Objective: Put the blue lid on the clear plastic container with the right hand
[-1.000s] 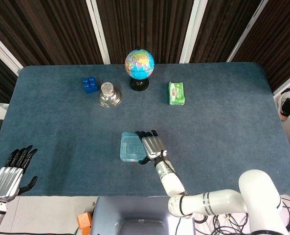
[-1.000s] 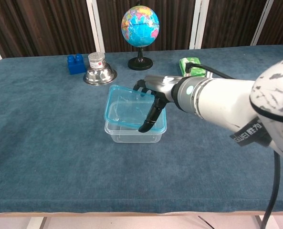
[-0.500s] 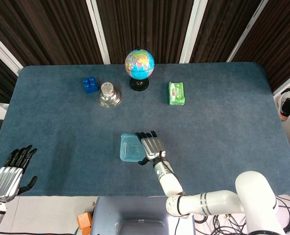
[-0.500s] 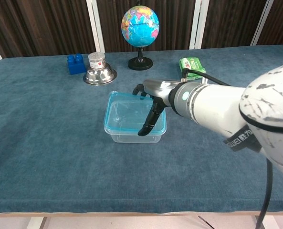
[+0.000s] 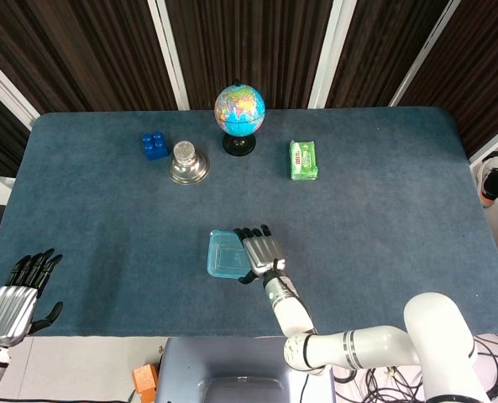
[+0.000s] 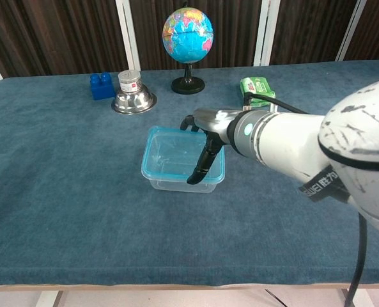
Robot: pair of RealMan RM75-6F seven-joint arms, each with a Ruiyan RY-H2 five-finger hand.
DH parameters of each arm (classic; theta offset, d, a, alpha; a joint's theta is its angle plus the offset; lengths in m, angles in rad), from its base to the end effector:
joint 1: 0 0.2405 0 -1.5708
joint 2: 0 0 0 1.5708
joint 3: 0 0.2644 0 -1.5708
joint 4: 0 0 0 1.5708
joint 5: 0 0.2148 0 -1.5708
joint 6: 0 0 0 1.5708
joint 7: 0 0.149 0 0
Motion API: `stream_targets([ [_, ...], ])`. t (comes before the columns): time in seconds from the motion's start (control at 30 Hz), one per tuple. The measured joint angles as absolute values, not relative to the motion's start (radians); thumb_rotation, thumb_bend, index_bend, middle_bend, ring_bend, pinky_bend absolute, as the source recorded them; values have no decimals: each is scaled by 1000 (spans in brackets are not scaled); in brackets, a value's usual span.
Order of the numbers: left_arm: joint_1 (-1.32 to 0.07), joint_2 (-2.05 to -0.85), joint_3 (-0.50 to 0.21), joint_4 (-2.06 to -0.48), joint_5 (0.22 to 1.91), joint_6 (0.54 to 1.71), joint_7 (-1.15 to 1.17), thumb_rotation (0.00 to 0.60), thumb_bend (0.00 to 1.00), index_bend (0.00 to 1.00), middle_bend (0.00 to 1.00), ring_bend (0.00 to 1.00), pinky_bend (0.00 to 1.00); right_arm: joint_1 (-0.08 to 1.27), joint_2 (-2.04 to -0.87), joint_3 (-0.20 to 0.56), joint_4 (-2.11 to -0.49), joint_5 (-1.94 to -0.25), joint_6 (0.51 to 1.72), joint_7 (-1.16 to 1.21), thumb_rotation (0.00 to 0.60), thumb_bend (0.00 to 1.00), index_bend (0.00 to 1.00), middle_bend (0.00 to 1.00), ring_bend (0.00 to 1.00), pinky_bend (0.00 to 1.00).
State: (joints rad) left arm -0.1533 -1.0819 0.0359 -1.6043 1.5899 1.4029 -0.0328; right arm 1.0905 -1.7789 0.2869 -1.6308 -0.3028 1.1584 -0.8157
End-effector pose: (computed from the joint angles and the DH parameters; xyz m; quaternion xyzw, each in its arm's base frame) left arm -0.3137 0.1883 0.1437 -0.6652 -0.3903 -0.3643 0.5220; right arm -0.0408 -0.3355 -0.0908 0.7270 -0.4834 0.2682 0.4073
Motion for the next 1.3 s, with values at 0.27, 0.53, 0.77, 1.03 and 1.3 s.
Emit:
stream_targets([
  [0.27, -153, -1081, 36, -1604, 1590, 1404, -37, 600, 348, 0, 0, 0, 0, 1094, -1783, 287, -1621, -291, 1155, -829, 600, 71, 262, 228, 65, 20],
  [0.53, -155, -1080, 36, -1602, 1594, 1403, -45, 600, 351, 0, 0, 0, 0, 1095, -1774, 295, -1623, -276, 1152, -843, 600, 71, 74, 140, 4, 0],
  [0.77, -154, -1080, 37, -1601, 1596, 1406, -52, 600, 351, 0, 0, 0, 0, 1098, -1758, 299, -1625, -249, 1127, -854, 600, 71, 1, 102, 0, 0],
  [1.03, -155, -1080, 36, -1600, 1597, 1406, -56, 600, 351, 0, 0, 0, 0, 1105, -1750, 301, -1634, -242, 1132, -863, 600, 71, 0, 52, 0, 0],
  [1.3, -153, -1079, 36, -1598, 1599, 1412, -66, 600, 349, 0, 0, 0, 0, 1110, -1738, 296, -1638, -218, 1123, -876, 600, 71, 0, 0, 0, 0],
])
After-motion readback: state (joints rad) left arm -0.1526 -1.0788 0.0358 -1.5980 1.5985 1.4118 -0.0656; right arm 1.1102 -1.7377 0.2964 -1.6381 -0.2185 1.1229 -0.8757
